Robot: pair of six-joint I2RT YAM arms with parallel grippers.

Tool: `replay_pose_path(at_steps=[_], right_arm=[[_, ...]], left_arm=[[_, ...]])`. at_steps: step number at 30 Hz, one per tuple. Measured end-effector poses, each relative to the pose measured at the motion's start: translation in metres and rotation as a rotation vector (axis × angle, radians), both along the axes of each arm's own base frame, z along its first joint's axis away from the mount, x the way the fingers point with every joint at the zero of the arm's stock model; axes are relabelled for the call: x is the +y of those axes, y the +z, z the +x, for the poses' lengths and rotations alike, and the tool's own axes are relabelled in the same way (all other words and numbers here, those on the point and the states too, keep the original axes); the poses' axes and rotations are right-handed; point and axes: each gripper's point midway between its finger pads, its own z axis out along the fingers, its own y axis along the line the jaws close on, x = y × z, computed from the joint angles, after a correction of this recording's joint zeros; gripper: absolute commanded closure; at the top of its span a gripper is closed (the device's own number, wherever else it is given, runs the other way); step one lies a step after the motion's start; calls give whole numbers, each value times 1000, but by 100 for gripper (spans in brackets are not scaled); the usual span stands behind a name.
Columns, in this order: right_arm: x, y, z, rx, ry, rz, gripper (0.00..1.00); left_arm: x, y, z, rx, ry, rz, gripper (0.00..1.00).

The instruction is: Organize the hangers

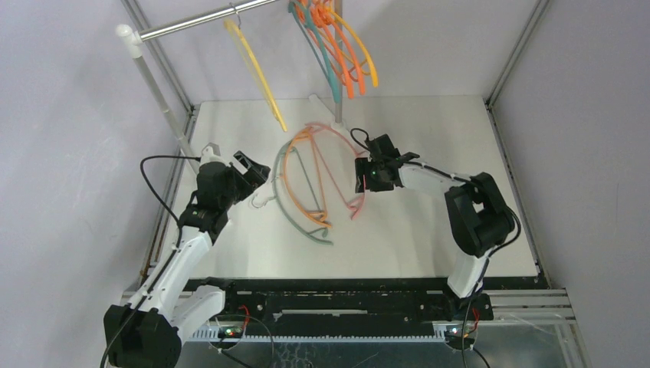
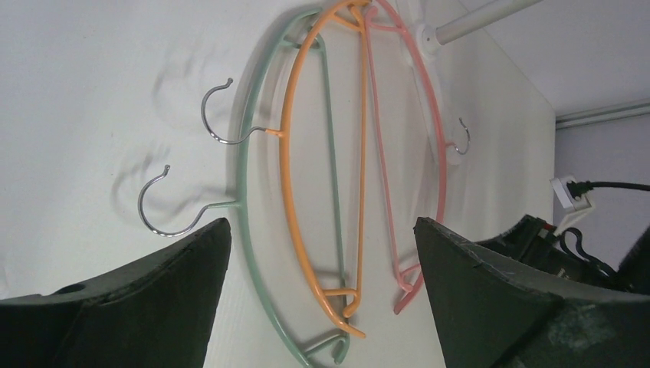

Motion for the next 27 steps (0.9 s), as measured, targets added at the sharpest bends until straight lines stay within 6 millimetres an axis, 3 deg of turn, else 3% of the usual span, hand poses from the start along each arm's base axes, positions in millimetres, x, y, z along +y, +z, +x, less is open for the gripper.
replay_pose_path(at_steps=[5, 10, 16, 20, 27], right_arm=[[-1, -20, 16, 25, -44, 40, 31], [-4, -26, 30, 34, -71, 92, 39], [17, -26, 40, 29, -29, 205, 47], [30, -25, 38, 43, 12, 269, 50], [37, -28, 25, 51, 27, 349, 54]], left_arm=[[2, -5, -1, 10, 6, 1, 7], [5, -11, -3, 19, 14, 2, 7], [7, -17, -5, 33, 18, 4, 7], [8, -17, -5, 34, 22, 4, 8], [9, -18, -5, 38, 24, 5, 8]])
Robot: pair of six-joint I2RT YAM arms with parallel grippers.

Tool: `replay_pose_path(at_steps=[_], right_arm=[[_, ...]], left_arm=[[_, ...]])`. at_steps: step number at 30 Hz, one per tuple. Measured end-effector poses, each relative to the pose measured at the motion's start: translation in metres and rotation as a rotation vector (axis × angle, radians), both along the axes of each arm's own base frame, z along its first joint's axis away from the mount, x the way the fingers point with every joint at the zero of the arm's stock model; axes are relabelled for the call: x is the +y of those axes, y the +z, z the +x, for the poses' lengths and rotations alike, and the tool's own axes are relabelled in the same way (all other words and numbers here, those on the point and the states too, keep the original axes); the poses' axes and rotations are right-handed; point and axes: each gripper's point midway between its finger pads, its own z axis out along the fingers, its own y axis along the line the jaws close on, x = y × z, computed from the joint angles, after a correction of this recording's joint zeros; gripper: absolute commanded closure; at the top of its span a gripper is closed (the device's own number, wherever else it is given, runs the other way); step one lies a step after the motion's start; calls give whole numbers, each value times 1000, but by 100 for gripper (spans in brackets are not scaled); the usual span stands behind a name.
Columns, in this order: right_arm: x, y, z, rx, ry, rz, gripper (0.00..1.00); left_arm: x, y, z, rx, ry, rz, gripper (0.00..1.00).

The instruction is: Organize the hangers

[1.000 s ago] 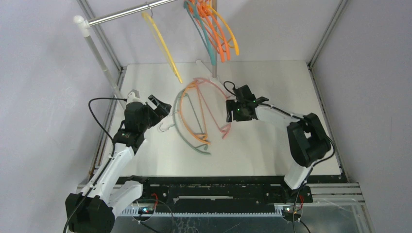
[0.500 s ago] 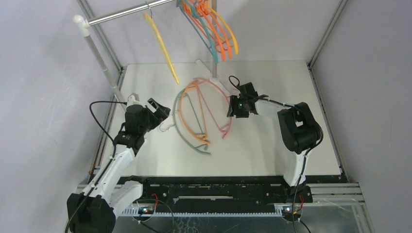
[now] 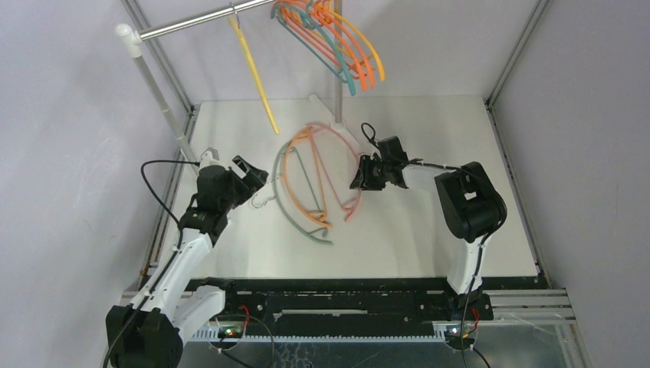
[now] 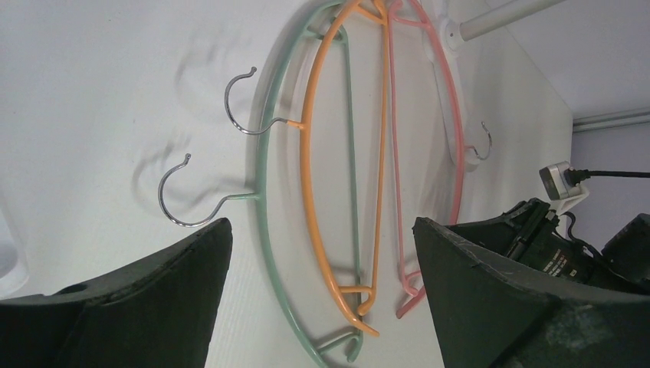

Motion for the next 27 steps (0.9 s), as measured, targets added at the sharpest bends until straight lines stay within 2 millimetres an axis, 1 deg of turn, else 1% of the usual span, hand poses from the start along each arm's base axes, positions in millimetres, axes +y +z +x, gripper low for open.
replay_pose_path(at_steps=[6, 7, 8, 10, 11, 14, 16, 18, 19, 21, 23, 24, 26, 27], right_arm=[[8, -2, -7, 21, -2, 63, 67], [11, -2, -8, 23, 0, 74, 72], [13, -3, -8, 26, 4, 83, 79], [17, -4, -12, 33, 12, 96, 97], [18, -5, -13, 46, -3, 104, 100], [22, -6, -20, 53, 2, 133, 100], [21, -4, -27, 42, -2, 107, 100], [16, 0, -37, 36, -4, 57, 100], [12, 5, -42, 27, -4, 30, 100], [5, 22, -47, -15, -6, -25, 100], [-2, 47, -50, -88, -7, -83, 100], [-6, 63, -51, -133, -8, -115, 100], [-11, 94, -48, -226, -10, -164, 100], [-12, 105, -48, -259, -9, -180, 100]], left_arm=[[0, -5, -2, 14, 0, 2, 8], [0, -6, -3, 18, 0, 2, 8], [1, -6, -3, 18, 1, 3, 8], [1, -5, -4, 18, 1, 3, 8], [1, -4, -5, 16, 1, 3, 8], [1, -5, -5, 18, 1, 3, 9], [1, -5, -5, 19, 0, 3, 9], [1, -6, -5, 22, 0, 3, 9], [1, -7, -5, 26, 1, 4, 9], [1, -9, -4, 34, 0, 6, 10], [1, -10, -4, 38, 0, 6, 10], [1, -10, -4, 38, 0, 6, 10], [1, -10, -4, 35, -2, 4, 11], [0, -9, -4, 33, -4, 3, 12]])
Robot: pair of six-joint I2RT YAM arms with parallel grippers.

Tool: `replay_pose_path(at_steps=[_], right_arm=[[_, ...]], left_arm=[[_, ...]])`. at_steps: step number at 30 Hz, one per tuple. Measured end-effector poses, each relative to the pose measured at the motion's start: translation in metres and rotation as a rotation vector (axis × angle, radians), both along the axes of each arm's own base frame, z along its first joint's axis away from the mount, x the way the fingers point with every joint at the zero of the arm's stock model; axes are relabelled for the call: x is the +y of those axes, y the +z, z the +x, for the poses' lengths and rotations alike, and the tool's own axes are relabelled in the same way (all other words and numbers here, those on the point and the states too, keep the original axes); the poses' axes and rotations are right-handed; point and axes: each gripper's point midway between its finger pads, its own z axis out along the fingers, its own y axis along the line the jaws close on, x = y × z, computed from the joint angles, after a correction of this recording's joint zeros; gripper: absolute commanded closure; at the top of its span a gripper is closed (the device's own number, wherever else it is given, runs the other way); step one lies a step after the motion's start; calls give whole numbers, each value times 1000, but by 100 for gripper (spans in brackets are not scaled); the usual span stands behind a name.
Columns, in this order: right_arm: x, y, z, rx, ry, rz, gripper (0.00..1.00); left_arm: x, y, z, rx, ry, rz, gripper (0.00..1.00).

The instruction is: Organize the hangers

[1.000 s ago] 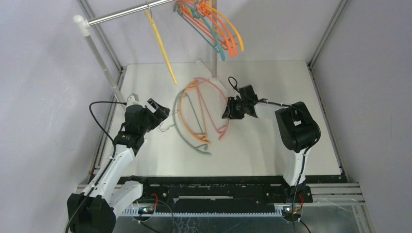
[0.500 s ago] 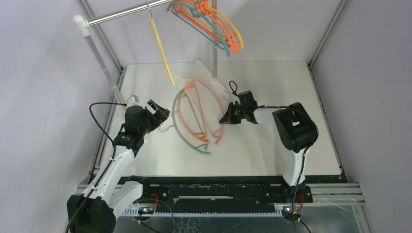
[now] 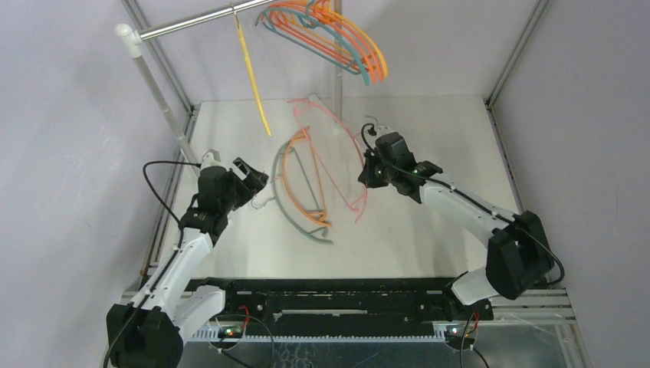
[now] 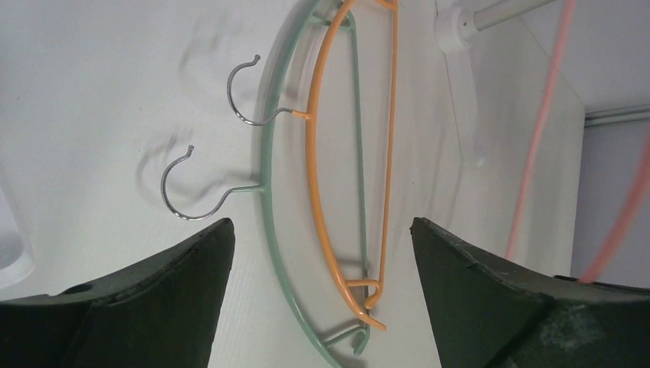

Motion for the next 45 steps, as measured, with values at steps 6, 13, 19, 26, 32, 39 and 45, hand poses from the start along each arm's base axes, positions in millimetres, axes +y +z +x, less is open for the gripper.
replay_pose_path(at_steps=[6, 13, 19, 26, 32, 39, 45], right_arm=[[-4, 28, -17, -107, 47, -141, 100], [9, 13, -55, -74, 186, -256, 100], [27, 32, -75, -77, 304, -227, 100], [39, 91, -96, -140, 421, -91, 100], [52, 123, -122, -139, 562, 23, 100], [60, 130, -136, -106, 624, 102, 100], [56, 150, -141, -88, 652, 219, 100]], left_arm=[[-6, 15, 3, -30, -27, -22, 15], [-24, 55, 7, -127, -73, -60, 16], [-33, 56, 5, -133, -92, -66, 17], [-36, 39, 1, -102, -83, -71, 17], [-35, 44, 4, -121, -73, -72, 17], [-34, 41, 3, -112, -69, -67, 17], [-36, 40, 1, -106, -77, -66, 17]])
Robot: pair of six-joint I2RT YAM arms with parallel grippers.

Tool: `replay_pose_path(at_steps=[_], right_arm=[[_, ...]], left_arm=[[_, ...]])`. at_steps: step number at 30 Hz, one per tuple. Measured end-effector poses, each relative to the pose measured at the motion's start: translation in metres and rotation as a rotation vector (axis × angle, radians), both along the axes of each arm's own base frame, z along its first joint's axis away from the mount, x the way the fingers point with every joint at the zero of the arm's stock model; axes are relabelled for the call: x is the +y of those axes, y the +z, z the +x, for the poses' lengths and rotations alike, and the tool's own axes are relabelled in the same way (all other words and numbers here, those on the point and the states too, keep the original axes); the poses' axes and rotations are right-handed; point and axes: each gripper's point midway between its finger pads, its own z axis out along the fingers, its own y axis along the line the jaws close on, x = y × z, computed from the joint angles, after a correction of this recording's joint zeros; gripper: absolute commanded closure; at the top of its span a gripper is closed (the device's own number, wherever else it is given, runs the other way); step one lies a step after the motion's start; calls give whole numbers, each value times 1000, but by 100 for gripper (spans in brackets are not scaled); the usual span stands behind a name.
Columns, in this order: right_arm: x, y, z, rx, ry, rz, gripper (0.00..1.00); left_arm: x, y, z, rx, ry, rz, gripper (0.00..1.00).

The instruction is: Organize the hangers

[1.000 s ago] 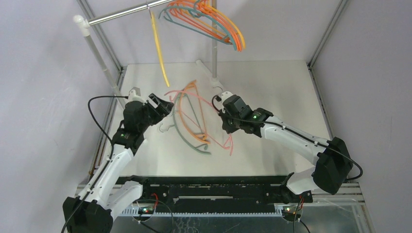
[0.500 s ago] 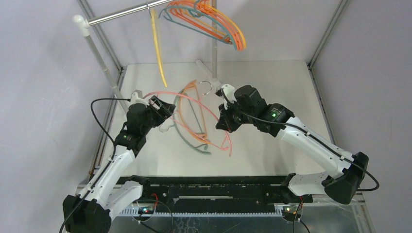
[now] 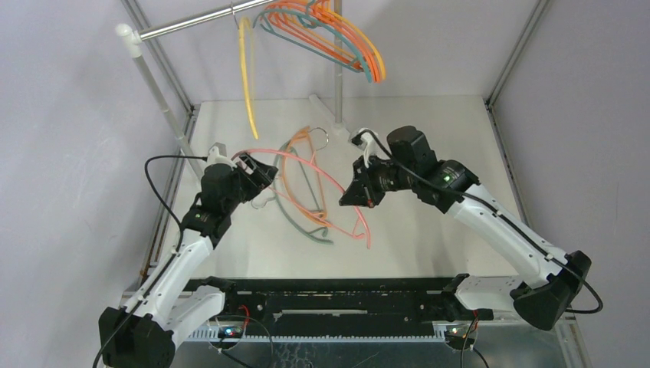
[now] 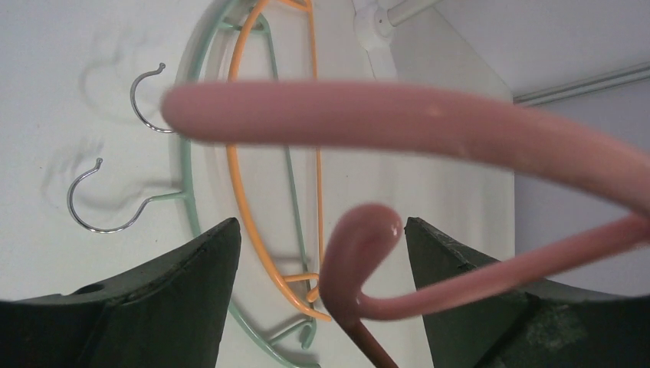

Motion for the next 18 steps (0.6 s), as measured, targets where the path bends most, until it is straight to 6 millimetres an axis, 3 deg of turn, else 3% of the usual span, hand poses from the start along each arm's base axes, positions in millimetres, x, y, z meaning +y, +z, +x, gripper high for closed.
replay_pose_path(at_steps=[4, 9, 12, 18], right_arm=[[-4, 11, -6, 23, 21, 46, 100], [-10, 7, 1, 7, -32, 19, 100], [-16, -5, 12, -10, -88, -23, 100], [-29, -25, 42, -40, -209, -104, 100]], left_arm=[[0, -3, 1, 8, -2, 4, 16], [-5, -1, 2, -2, -28, -4, 1], [-14, 10, 1, -40, -72, -32, 1], [-22, 53, -13, -175, -140, -82, 1]])
